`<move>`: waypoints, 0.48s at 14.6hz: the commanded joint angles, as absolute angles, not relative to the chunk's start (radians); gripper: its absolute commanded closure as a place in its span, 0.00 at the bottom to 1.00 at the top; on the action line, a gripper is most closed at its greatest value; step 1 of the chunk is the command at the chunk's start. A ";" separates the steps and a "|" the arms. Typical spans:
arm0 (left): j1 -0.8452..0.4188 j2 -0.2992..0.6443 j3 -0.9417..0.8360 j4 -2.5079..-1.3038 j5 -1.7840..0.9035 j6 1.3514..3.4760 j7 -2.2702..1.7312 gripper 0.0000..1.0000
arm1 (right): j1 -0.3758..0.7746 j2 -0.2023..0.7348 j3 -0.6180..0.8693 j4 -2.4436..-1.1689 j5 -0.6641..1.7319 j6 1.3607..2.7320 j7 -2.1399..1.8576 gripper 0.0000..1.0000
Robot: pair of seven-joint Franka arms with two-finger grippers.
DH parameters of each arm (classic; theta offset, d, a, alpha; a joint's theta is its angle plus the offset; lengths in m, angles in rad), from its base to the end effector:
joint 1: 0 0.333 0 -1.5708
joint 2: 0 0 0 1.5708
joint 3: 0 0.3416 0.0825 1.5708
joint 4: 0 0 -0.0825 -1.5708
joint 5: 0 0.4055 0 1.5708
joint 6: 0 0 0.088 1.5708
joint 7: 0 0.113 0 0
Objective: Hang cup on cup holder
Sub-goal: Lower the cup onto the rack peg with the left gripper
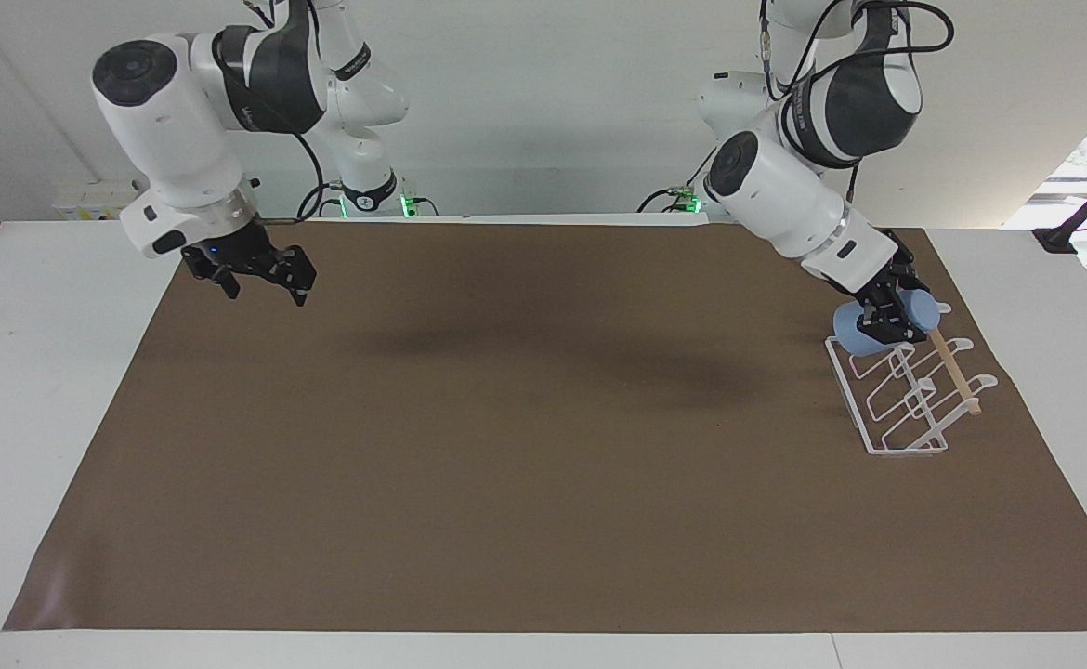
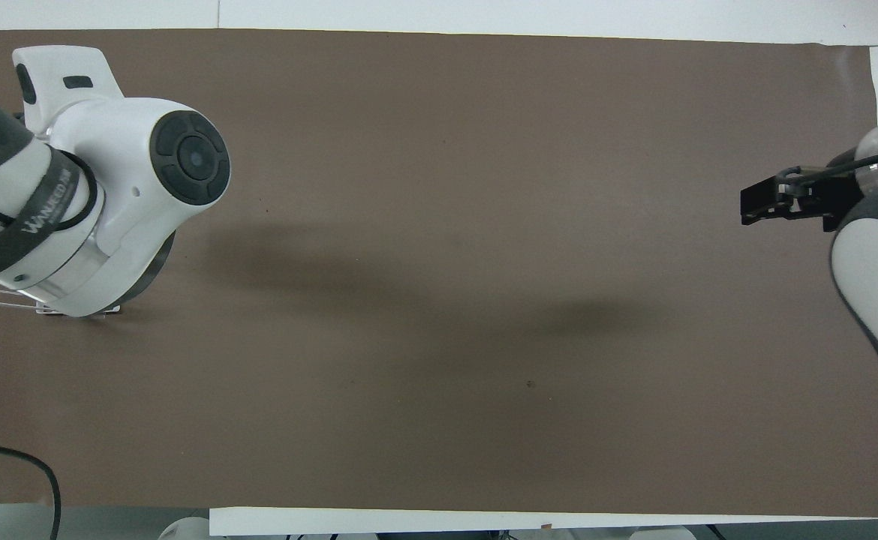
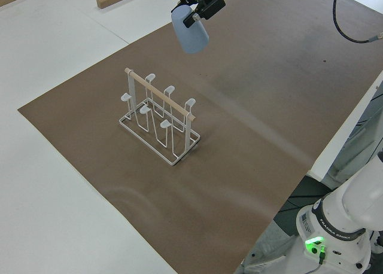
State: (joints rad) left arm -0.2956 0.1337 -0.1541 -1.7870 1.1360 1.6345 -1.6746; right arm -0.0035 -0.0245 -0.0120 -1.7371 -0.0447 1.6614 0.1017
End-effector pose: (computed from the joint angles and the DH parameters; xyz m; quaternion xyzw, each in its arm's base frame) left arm 0.5935 -0.1733 0.5230 -0.7509 -0.3922 -0.3945 0.3560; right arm 0.5692 -0.0136 0.5836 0.9979 -0.0559 -0.0246 0.0231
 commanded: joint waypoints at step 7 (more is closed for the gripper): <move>-0.249 0.299 -0.158 -1.770 1.463 1.589 -1.740 1.00 | -0.029 -0.017 0.000 -1.554 -0.072 1.425 -0.002 0.01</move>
State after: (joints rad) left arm -0.2493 0.2585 -0.1524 -1.7867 1.4268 1.6208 -1.7183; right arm -0.0312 -0.0273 -0.0100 -1.5617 -0.0483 1.4496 0.0098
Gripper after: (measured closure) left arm 0.317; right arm 0.004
